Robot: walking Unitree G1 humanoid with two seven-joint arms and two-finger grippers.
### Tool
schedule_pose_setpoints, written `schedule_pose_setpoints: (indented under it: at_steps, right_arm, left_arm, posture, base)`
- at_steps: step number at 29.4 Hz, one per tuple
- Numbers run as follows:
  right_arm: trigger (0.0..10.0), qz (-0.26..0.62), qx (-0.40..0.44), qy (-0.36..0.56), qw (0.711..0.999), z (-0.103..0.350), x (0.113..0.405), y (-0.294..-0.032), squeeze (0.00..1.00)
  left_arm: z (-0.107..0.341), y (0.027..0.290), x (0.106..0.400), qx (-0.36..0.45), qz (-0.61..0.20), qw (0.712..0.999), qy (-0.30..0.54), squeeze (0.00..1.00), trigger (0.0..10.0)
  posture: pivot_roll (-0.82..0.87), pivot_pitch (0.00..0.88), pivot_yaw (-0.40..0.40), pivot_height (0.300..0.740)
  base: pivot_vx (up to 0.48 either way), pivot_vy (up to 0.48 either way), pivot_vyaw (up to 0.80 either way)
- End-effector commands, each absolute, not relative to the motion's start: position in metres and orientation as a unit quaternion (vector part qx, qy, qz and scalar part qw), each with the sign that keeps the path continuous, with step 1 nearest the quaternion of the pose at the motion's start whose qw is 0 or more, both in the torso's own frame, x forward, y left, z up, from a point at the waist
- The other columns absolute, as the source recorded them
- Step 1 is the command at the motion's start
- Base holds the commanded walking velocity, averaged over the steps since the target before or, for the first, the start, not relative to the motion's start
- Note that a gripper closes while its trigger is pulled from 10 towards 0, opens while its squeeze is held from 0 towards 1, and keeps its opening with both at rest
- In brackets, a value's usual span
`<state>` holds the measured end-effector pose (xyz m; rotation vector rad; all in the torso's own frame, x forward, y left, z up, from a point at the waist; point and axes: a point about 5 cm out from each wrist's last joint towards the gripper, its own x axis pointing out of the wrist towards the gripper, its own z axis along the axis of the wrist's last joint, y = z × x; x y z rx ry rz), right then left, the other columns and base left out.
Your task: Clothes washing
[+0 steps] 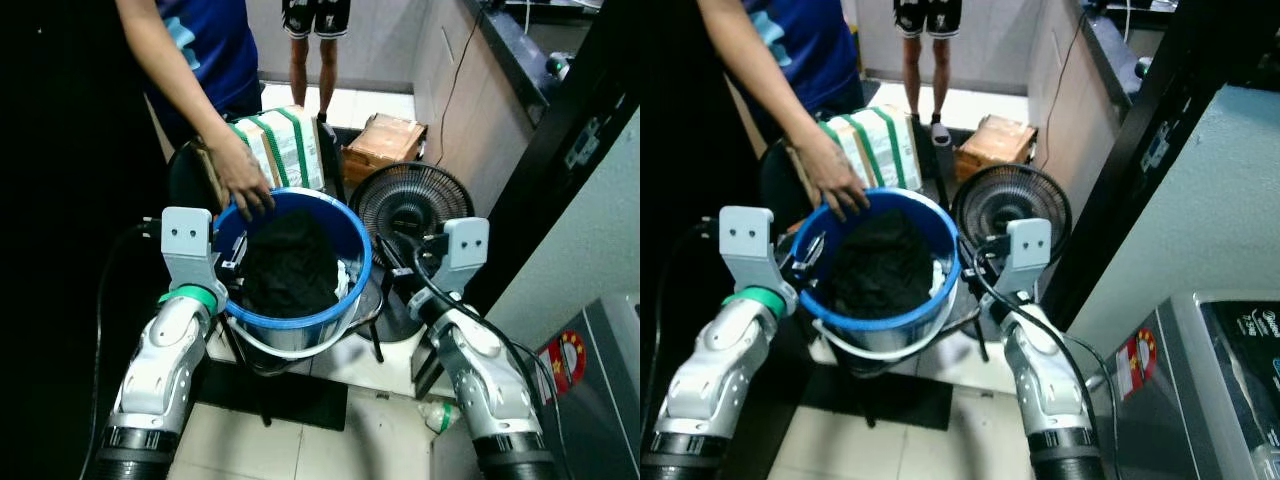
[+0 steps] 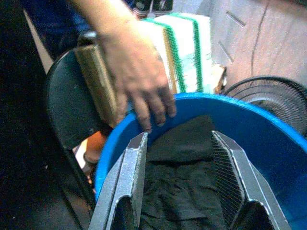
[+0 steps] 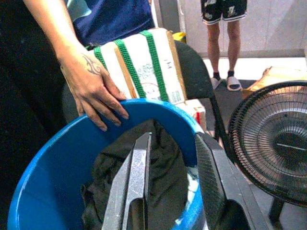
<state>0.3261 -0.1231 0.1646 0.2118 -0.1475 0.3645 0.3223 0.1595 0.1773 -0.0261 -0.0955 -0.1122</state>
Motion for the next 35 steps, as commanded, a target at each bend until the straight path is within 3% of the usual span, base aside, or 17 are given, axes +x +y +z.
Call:
schedule_pose_setpoints:
  at_steps: [1,5,12,30,35]
  right_arm:
    - [10.0,0.187,0.103,-0.064,0.975,0.1604,0.3241,-0.1195,0.00]
    - [10.0,0.205,0.094,-0.061,0.972,0.1600,0.3224,-0.1153,0.00]
    - [10.0,0.212,0.080,-0.062,0.972,0.1599,0.3217,-0.1126,0.00]
    - [10.0,0.210,0.093,-0.057,0.972,0.1575,0.3209,-0.1101,0.00]
    - [10.0,0.197,0.118,-0.063,0.971,0.1578,0.3222,-0.1146,0.00]
  left_arm:
    - [0.1707,0.1628,0.3200,-0.016,-0.052,0.998,-0.033,0.00,10.0]
    - [0.1703,0.1622,0.3188,-0.015,-0.055,0.998,-0.030,0.00,10.0]
    - [0.1700,0.1617,0.3185,-0.014,-0.057,0.998,-0.029,0.00,10.0]
    - [0.1700,0.1652,0.3150,-0.033,-0.060,0.997,-0.024,0.00,10.0]
    - [0.1682,0.1647,0.3133,-0.033,-0.067,0.997,-0.017,0.00,10.0]
  posture:
    - [0.03,0.024,0.038,0.740]
    - [0.03,0.024,0.038,0.740]
    - [0.03,0.025,0.042,0.740]
    - [0.05,0.032,0.028,0.740]
    - [0.05,0.036,0.025,0.740]
  base:
    - [0.345,0.000,0.00]
    - [0.345,0.000,0.00]
    - [0.344,0.000,0.80]
    - [0.310,0.000,0.00]
    - [0.000,0.000,0.00]
